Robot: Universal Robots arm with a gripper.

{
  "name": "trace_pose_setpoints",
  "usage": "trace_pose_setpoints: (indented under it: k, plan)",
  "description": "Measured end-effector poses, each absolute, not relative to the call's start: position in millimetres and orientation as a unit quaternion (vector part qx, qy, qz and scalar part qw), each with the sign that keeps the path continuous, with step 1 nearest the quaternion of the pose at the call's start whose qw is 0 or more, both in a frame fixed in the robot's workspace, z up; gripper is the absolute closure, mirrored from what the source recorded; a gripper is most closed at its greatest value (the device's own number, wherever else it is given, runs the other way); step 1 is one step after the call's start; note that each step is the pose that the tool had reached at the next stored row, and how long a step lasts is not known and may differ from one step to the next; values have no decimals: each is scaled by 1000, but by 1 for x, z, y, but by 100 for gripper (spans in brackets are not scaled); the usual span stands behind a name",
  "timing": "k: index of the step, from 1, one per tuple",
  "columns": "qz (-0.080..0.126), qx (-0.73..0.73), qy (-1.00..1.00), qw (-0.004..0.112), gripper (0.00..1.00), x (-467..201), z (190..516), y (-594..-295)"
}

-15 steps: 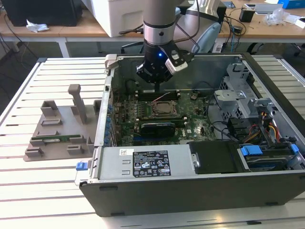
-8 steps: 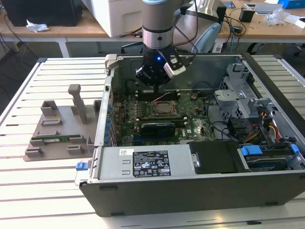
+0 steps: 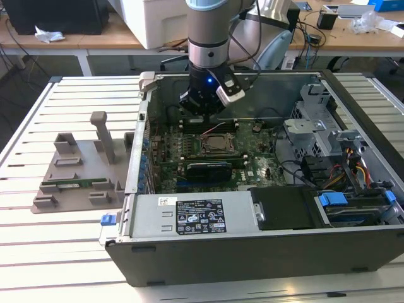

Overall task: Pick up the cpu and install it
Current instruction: 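Install the first cpu locking lever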

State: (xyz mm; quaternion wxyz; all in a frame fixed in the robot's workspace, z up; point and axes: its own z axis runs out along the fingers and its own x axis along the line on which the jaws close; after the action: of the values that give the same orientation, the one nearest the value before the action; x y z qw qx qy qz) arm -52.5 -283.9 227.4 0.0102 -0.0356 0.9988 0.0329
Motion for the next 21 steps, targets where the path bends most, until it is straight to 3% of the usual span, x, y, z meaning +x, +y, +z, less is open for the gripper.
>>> trace_pose_setpoints:
  k: [21]
  plan:
    - [33, -36, 999, 10, 89, -38, 220, -279]
